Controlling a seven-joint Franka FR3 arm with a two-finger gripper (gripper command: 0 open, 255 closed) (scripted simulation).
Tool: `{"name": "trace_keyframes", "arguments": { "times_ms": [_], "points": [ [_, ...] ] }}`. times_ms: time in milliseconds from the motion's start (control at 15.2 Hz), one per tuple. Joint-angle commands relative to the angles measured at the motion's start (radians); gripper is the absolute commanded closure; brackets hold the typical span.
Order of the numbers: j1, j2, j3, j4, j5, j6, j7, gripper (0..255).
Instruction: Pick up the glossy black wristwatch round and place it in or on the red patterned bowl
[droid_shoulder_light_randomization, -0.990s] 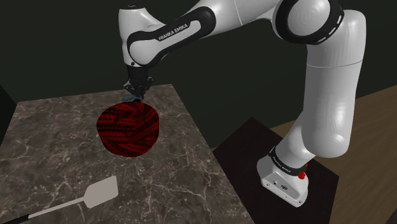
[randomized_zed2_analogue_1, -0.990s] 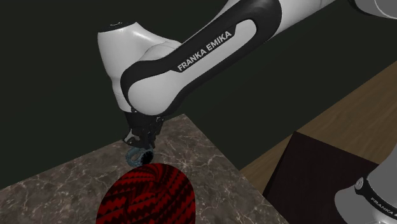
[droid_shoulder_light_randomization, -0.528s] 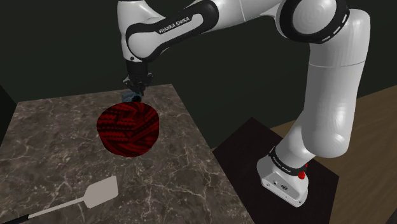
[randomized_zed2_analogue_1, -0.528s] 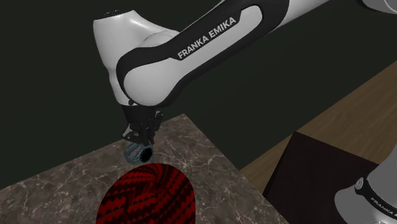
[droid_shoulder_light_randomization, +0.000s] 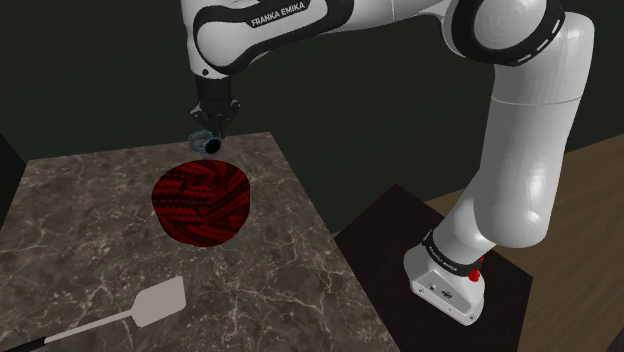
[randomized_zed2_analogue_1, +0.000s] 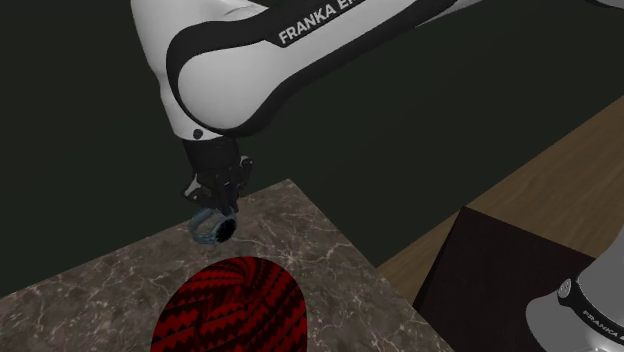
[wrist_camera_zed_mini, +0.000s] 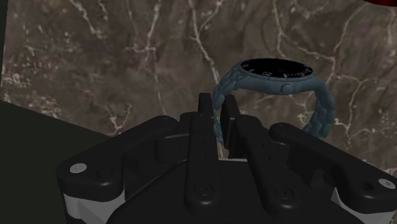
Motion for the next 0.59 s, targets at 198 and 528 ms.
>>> {"name": "trace_keyframes", "arguments": {
  "times_ms": [198,528],
  "points": [
    [-0.001,-0.022,0.004,0.037,0.008,-0.058,-0.005,255],
    [-0.001,-0.032,0.006,0.064,0.012,-0.095,-0.007,255]
  ]
}}
